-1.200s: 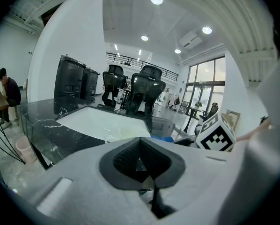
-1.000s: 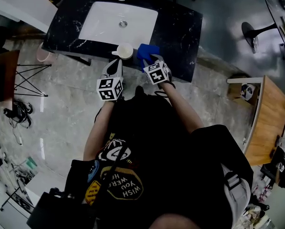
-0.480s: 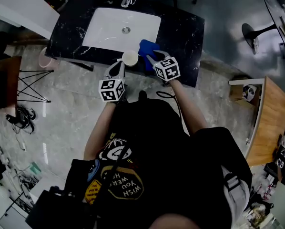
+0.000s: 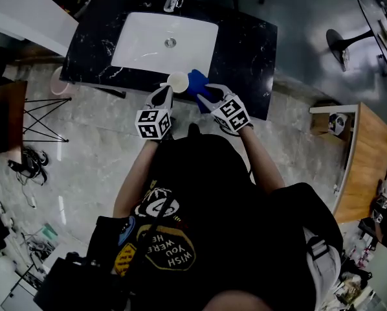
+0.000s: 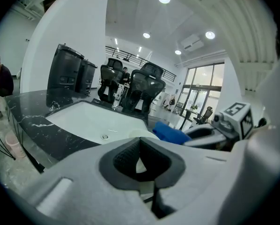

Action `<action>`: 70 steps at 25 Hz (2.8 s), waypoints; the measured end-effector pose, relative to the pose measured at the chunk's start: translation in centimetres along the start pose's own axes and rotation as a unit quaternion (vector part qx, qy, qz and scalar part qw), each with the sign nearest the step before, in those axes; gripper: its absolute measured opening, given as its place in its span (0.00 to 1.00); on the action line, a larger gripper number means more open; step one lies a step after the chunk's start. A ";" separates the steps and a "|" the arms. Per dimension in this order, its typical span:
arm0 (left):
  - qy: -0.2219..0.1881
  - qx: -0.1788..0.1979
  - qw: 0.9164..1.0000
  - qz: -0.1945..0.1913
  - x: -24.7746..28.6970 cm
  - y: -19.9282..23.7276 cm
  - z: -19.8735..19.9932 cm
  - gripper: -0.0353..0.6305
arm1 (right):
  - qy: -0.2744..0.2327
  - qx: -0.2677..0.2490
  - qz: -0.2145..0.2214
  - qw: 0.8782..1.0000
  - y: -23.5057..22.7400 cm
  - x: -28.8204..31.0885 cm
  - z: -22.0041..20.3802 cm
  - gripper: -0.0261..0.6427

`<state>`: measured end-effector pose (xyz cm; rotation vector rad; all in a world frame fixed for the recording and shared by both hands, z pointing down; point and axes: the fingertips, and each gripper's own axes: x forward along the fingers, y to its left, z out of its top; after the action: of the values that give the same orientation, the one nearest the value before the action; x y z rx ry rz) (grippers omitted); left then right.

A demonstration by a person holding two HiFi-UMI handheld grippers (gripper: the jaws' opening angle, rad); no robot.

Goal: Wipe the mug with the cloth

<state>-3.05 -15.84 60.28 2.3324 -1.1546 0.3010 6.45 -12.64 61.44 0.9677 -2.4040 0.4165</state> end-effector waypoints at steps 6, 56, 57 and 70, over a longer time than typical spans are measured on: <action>-0.004 0.004 1.000 0.000 -0.2 -0.1 0.2 0.06 | 0.013 -0.002 -0.045 0.999 -4.8 2.3 2.1 0.20; 0.014 0.047 0.998 0.034 0.0 0.4 -0.9 0.06 | 0.020 0.053 0.017 0.998 -0.2 1.6 2.3 0.20; 0.014 0.047 0.998 0.035 0.0 0.5 -0.8 0.06 | 0.026 0.041 0.048 0.998 2.0 1.7 1.8 0.20; 0.011 0.039 0.998 0.046 0.1 0.8 -0.9 0.06 | -0.011 0.086 -0.016 0.996 -3.5 0.8 3.6 0.20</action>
<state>-3.63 -15.85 61.37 2.3408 -1.2614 0.4116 7.26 -17.16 59.22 1.0882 -2.3989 0.6118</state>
